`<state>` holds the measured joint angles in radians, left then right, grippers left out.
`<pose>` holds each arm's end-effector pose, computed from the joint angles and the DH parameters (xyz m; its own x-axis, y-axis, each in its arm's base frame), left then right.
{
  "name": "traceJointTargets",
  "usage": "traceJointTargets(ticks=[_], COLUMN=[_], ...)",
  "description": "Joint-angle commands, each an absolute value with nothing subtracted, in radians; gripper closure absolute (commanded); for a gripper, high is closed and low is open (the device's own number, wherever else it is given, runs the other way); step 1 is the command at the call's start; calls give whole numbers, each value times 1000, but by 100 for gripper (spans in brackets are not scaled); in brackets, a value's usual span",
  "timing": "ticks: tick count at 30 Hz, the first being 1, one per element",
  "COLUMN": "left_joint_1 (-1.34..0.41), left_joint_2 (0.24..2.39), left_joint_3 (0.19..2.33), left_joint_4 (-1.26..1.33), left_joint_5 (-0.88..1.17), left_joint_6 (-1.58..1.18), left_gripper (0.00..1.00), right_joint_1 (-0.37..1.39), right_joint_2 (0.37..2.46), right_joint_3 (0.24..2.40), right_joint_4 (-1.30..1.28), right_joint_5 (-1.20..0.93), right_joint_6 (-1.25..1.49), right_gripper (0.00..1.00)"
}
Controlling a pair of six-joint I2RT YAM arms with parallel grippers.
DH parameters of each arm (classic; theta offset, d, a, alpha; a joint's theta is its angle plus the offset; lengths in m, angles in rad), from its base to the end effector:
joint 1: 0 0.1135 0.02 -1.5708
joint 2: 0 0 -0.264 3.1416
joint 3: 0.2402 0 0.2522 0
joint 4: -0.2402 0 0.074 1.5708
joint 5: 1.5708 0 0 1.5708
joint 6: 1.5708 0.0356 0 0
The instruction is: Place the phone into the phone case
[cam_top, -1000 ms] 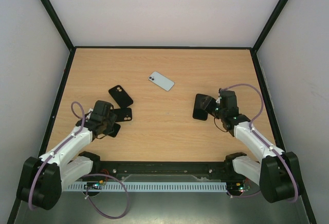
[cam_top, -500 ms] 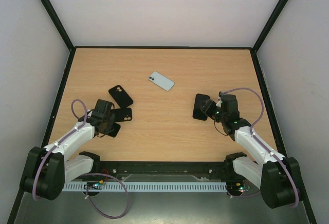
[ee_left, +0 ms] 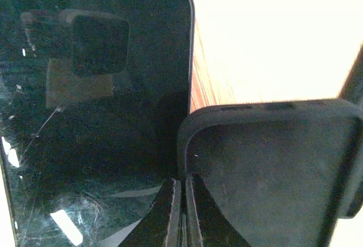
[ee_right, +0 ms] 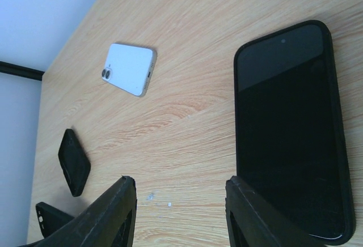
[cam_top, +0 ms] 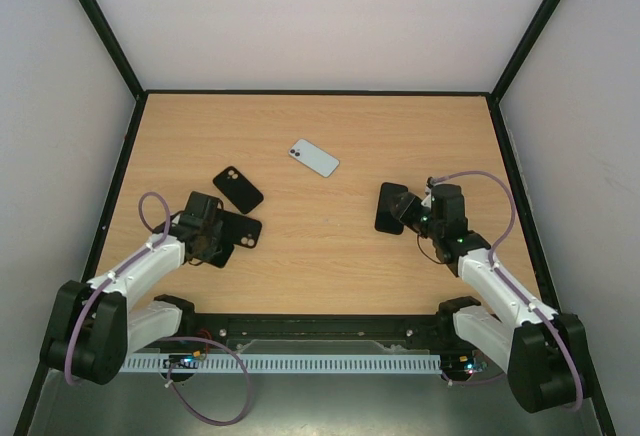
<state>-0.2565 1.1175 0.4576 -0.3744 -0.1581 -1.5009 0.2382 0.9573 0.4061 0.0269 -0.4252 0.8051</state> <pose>0.1857 -0.0429 0.1543 -0.2303 -0.9580 -0.1707 -0.8173 0.2857 -0.5004 0.1911 0.0615 0.1989 -0.7423 0.4956 -0.4511 -0.0388 0.6403 0.7672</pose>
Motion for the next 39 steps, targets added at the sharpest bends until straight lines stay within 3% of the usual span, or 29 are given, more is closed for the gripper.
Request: traceJointTargets(ticks=[1, 13, 20, 31, 39], left_joint_1=[-251, -304, -386, -590, -642], left_joint_2=[1084, 1006, 999, 1021, 1018], left_joint_3=[504, 532, 455, 469, 457], left_joint_4=[-461, -395, -234, -57, 32], left_joint_5=[-176, -115, 95, 110, 116], left_joint_6=[-1473, -1255, -1438, -1674, -1736], left_gripper=[98, 98, 98, 98, 98], right_joint_1=[248, 399, 537, 815, 854], right_joint_2=[914, 928, 956, 1040, 1156], right_joint_3=[393, 419, 390, 290, 321], right_joint_4=[0, 26, 190, 590, 681], right_joint_5=[-425, -426, -393, -236, -248], right_joint_6=[817, 815, 914, 1108, 1149], right_gripper=[57, 56, 50, 32, 33])
